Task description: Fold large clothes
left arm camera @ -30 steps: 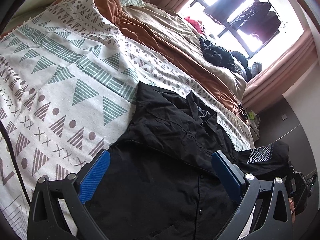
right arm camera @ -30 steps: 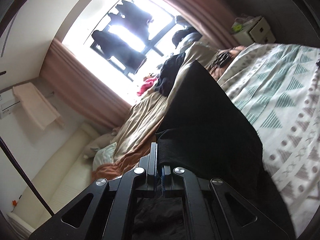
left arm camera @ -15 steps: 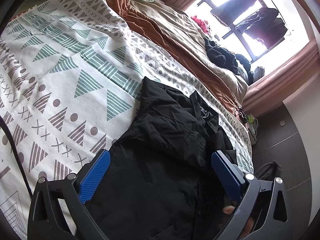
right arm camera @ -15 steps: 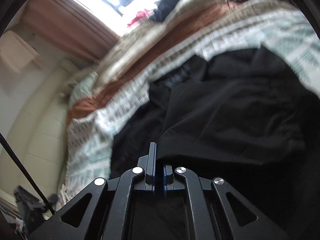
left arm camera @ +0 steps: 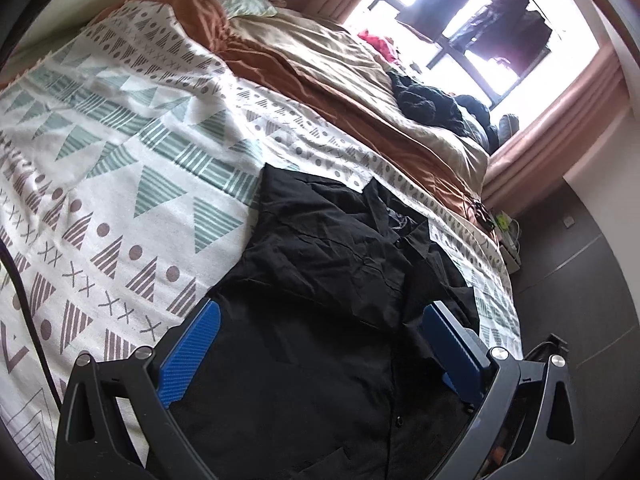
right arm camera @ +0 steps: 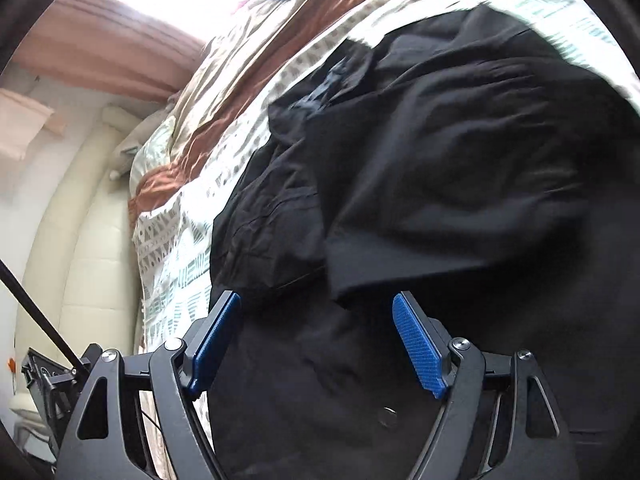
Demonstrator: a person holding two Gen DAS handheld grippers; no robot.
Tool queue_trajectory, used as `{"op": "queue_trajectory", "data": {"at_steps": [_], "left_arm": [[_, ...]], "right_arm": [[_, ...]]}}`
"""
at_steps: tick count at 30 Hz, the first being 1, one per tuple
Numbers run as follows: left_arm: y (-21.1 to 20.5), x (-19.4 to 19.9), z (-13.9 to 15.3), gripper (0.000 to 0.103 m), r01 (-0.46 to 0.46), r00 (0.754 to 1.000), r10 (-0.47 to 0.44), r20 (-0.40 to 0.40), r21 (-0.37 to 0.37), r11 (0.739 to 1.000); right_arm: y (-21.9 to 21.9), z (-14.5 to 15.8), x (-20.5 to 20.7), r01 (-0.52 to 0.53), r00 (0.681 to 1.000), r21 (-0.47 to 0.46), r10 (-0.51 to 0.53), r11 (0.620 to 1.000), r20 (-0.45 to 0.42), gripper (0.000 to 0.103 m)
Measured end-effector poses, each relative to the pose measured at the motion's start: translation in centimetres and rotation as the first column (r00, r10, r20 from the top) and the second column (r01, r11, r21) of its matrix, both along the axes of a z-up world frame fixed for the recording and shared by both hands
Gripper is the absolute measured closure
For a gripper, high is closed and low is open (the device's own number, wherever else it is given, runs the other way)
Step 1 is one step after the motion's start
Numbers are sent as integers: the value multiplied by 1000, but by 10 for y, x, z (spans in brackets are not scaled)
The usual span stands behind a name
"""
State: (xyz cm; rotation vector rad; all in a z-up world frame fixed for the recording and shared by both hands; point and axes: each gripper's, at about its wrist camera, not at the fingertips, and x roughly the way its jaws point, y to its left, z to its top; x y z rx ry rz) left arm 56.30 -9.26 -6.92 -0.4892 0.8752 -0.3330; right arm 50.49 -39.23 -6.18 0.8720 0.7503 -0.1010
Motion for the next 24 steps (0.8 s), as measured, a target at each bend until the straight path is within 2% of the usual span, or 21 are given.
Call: {"op": "queue_trajectory", "data": {"at_steps": [2,4,11,15,19,24], "left_arm": [[-11,-6,6,0,21,999,-22,25,24,999],[-22,-12,13,0,44,998,-46,48,40,998],[-63,-28,24,1,128,985,-138,103,104,986],[-96,-31,20,1,211,972,-218,85,88,974],[-144,-28,16,1,302,950,-307,52,83,950],[-213,-28,1,1,402,912,-409,13,161,901]], "right_arm": [[-21,12,-25,73,997,-73,-74,995,-19,26],[-33,20,-49,108,994,-88,-110,990,-9,26],[-81,11,-95,176,984,-10,-177,984,-36,26],[-94,14,-124,227,974,35,-226,973,-15,26],[-98,16,-146,268,963,69,-268,961,-1,26],[-102,12,-138,297,953,88,-301,951,25,26]]}}
